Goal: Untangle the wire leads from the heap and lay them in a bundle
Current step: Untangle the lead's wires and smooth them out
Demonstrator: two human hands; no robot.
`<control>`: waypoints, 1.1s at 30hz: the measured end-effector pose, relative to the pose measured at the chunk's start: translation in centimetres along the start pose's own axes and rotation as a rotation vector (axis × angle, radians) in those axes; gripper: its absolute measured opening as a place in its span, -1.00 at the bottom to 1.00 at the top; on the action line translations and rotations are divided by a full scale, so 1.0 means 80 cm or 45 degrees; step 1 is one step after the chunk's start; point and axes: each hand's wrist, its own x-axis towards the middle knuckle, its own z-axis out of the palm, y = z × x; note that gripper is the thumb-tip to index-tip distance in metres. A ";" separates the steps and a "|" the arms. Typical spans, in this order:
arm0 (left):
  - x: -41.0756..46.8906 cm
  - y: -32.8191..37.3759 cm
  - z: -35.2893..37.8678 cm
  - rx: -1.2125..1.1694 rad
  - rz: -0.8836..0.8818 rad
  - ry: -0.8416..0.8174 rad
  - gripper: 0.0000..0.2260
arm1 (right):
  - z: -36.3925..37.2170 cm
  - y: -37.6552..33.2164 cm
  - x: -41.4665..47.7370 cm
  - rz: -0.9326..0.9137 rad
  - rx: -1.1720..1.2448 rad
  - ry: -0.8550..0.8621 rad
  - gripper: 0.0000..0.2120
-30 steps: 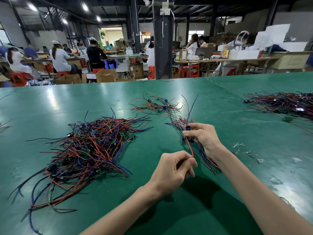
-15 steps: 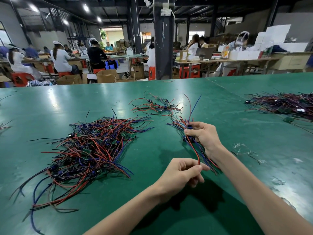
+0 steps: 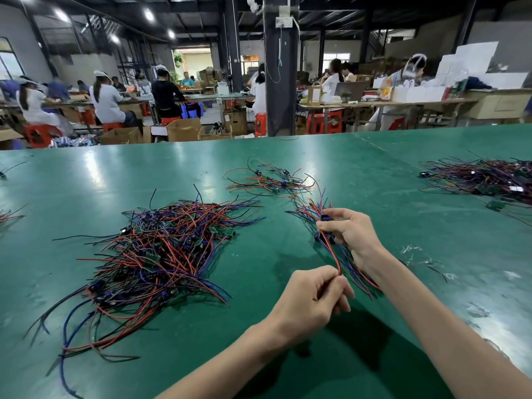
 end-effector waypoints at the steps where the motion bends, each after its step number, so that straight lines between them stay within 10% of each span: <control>1: 0.000 -0.001 -0.001 0.025 0.019 0.004 -0.78 | 0.000 0.000 0.000 0.000 -0.003 -0.001 -0.75; 19: 0.006 -0.017 -0.010 0.311 0.050 0.006 -0.74 | -0.009 0.008 0.011 -0.173 -0.005 0.060 -0.82; 33: 0.009 -0.029 -0.016 0.875 0.242 0.105 -0.78 | -0.025 0.020 0.014 -0.345 -1.058 0.268 -0.80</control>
